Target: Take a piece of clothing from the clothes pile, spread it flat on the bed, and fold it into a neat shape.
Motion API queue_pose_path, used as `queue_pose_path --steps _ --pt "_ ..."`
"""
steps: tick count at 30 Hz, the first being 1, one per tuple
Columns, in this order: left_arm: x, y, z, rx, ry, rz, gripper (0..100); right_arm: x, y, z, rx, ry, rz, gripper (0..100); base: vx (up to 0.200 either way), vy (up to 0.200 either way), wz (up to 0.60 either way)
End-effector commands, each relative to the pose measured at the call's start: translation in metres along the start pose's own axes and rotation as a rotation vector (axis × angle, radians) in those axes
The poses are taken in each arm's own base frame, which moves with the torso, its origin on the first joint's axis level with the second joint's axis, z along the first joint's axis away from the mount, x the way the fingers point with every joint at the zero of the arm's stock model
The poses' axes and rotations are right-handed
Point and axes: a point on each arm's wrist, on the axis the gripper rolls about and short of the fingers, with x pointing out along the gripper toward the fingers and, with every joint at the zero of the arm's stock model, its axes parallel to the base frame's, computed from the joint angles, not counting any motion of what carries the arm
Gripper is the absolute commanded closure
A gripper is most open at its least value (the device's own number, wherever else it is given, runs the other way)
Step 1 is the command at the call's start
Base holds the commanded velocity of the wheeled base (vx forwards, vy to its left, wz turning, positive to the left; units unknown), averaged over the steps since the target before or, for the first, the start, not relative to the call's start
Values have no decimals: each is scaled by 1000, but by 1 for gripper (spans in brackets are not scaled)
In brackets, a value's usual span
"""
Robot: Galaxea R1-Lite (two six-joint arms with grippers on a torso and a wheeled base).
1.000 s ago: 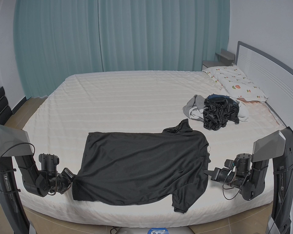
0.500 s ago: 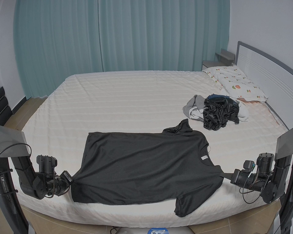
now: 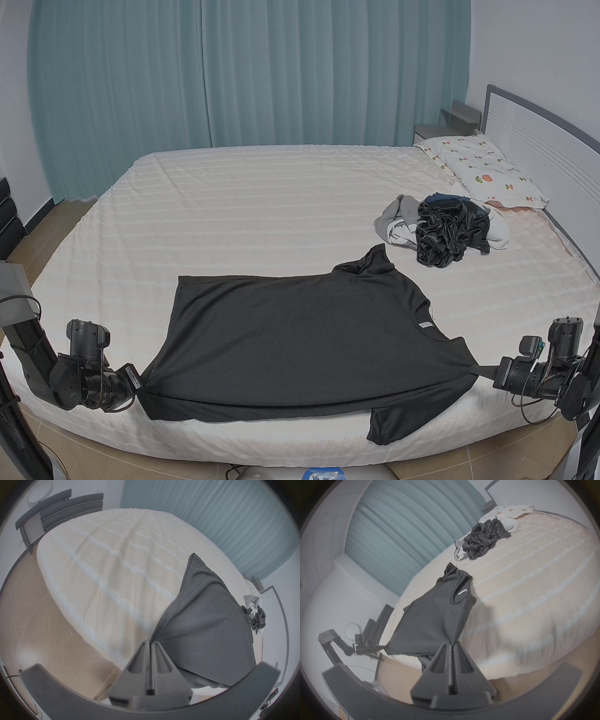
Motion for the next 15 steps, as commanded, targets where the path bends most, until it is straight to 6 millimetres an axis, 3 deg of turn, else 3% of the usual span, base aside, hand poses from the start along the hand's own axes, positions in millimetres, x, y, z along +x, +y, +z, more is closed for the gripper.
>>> queue_pose_path --steps 1,10,13,15 --pt "-8 -1 -1 24 -11 17 100 -15 5 -2 -60 4 -12 100 0 0 0" --pt "-14 3 -5 91 24 81 100 -32 10 5 -83 -68 -23 100 0 0 0" --pt "-14 3 -5 92 30 86 100 -32 7 0 -63 -27 -39 100 0 0 0" --pt "-13 5 -7 95 42 95 100 -32 1 -14 -79 102 -77 100 0 0 0"
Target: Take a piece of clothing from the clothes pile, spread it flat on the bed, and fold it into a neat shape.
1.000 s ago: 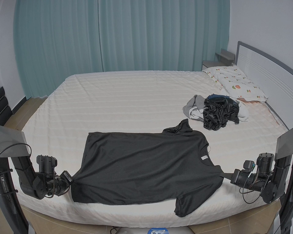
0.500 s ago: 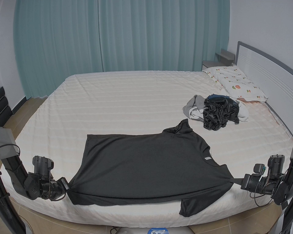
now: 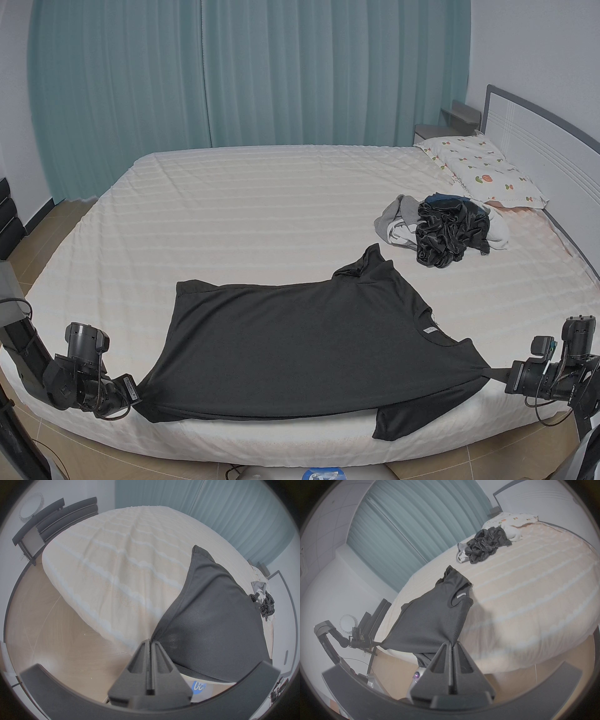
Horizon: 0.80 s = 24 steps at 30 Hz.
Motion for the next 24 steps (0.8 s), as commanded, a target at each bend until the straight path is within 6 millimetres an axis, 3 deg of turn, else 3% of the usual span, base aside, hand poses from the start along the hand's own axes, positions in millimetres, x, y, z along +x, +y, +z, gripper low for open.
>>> queue_pose_path --steps 1,6,14,15,20,24 --pt "-1 1 -1 4 5 5 100 -6 -5 -17 -34 126 -41 100 0 0 0" --pt "5 0 -7 24 39 17 100 2 -15 -26 -64 207 -62 100 0 0 0" --pt "17 -3 -5 13 59 19 100 32 -29 -19 -53 242 -65 100 0 0 0" --pt "17 -2 -5 13 62 21 0 35 -30 -17 -54 240 -65 0 0 0 0" --pt "15 -3 -5 13 54 16 0 42 -33 -10 -49 222 -63 0 0 0 0" --pt "4 -6 9 -19 -19 -20 0 44 -32 0 -15 176 -62 0 0 0 0"
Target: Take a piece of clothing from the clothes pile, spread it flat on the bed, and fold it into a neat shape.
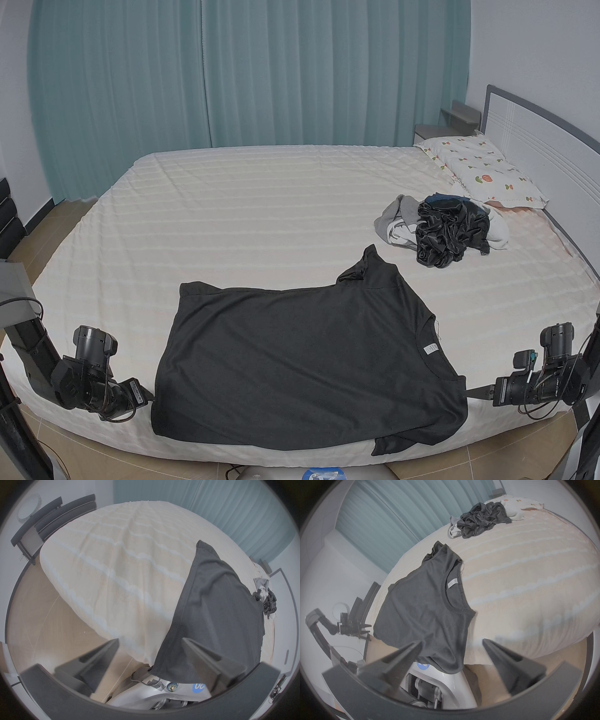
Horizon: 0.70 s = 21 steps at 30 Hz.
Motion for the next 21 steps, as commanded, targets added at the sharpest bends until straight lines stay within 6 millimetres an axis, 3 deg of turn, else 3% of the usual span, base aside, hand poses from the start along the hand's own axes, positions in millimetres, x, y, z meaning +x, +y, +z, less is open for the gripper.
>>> queue_pose_path --steps 1,5,11,14,21 --pt "-16 -11 29 -87 -128 -82 0 3 2 17 62 -60 14 0 0 0 0" --pt "-17 -23 46 -135 -177 -127 0 6 12 23 96 -73 31 0 0 0 0" --pt "-2 -59 70 -143 -194 -238 0 20 48 33 268 -210 -18 0 0 0 0" --pt "5 -65 77 -171 -201 -248 0 27 63 32 309 -258 -44 0 0 0 0" --pt "12 -65 66 -205 -124 -279 0 31 81 24 269 -264 -55 0 0 0 0"
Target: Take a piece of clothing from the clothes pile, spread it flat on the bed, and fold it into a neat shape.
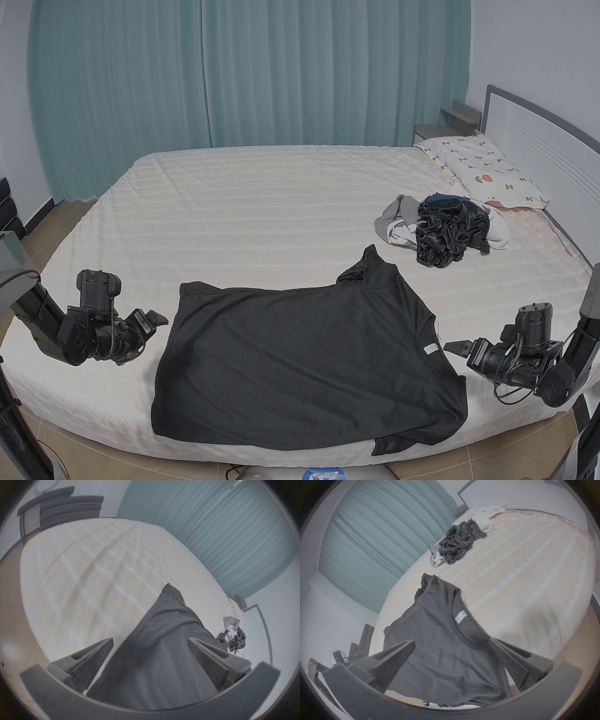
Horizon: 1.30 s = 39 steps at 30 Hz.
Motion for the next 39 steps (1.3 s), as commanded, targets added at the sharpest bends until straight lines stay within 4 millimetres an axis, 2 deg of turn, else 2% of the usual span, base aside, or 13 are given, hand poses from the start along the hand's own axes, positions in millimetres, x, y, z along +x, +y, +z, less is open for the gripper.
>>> queue_pose_path --steps 1,5,15,21,26,27,28,30,35,37,39 --pt "12 1 -7 -17 42 2 0 1 12 -8 -23 8 29 0 0 0 0" --pt "8 3 -9 -36 58 -4 0 1 12 -8 -41 3 29 0 0 0 0" --pt "7 5 -8 -45 79 -22 0 -10 16 -9 -83 -29 34 0 0 200 0" --pt "12 -11 4 -34 37 -72 0 -7 16 -7 -82 -44 42 0 0 67 0" --pt "43 -29 17 -45 12 -101 0 -5 17 -5 -91 -48 45 0 0 0 0" --pt "55 -34 21 -43 3 -110 0 -3 16 -6 -91 -44 42 0 0 0 0" --pt "55 -34 21 -43 3 -110 0 -3 16 -6 -91 -44 42 0 0 0 0" --pt "78 -40 28 -42 -8 -126 0 -1 16 -5 -84 -42 47 0 0 0 0" --pt "119 -58 26 -10 -18 -149 0 1 12 -4 -73 -31 46 0 0 0 0" --pt "122 -60 26 -8 -19 -150 0 1 12 -4 -73 -29 44 0 0 0 0" --pt "138 -72 30 2 -15 -155 0 1 11 -5 -71 -26 43 0 0 0 0"
